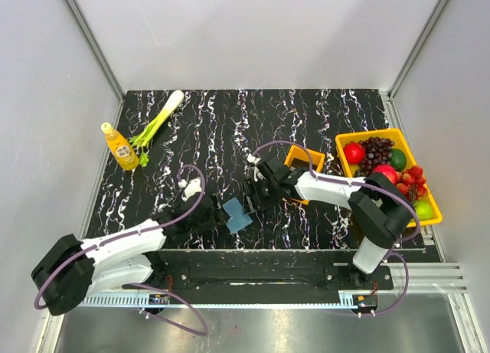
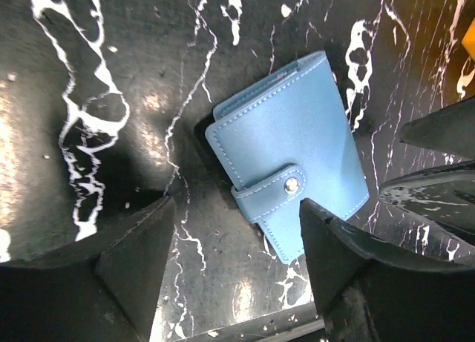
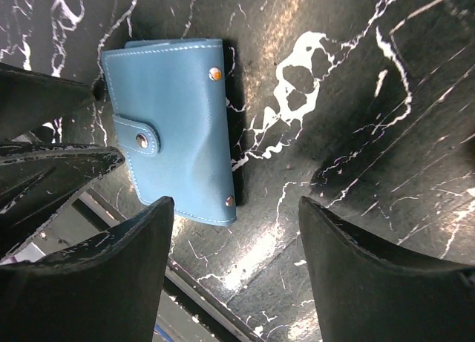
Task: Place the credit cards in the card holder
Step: Pick up the card holder from the center of the board.
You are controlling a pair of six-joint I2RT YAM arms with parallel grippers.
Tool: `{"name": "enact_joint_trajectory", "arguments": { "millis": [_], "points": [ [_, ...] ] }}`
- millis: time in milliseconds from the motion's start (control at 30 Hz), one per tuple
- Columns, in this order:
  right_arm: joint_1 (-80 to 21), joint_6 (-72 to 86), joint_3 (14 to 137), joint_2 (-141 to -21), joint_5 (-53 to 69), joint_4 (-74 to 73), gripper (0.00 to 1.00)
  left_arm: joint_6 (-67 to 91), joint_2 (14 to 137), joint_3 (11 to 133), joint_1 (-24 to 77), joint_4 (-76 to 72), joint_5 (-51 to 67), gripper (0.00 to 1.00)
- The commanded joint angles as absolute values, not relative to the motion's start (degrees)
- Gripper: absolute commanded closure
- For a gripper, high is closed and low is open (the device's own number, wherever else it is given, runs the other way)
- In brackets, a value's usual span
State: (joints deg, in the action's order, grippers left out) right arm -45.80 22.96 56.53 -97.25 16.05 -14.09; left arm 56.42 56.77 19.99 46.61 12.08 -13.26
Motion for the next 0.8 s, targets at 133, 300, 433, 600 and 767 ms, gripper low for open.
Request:
{"name": "enact_joint_trajectory", "arguments": {
  "millis": [133,300,433,600,767],
  "points": [
    [-46.4,27.1,56.4,-100.9,20.7,-12.0,0.26,58.4,60.6,19.9,47.5,2.5,-10.1,0.38],
    [-46.4,30.7,56.1,-102.7,27.2,-7.0,0.3,55.6,62.3,20.7,47.5,0.5,-8.4,0.45],
    [-46.4,33.8,55.3,-104.5,30.7,-2.9,0.39,53.5,65.8,23.0,47.5,0.4,-8.1,0.55],
    [-46.5,35.3,53.4,-102.8,30.5,-0.5,0.63,53.8,66.8,22.0,47.5,-3.7,-9.0,0.61],
    [-46.3,38.8,52.6,-100.8,33.1,6.5,0.63,52.6,68.4,23.0,47.5,-4.7,-9.3,0.61]
  ]
}}
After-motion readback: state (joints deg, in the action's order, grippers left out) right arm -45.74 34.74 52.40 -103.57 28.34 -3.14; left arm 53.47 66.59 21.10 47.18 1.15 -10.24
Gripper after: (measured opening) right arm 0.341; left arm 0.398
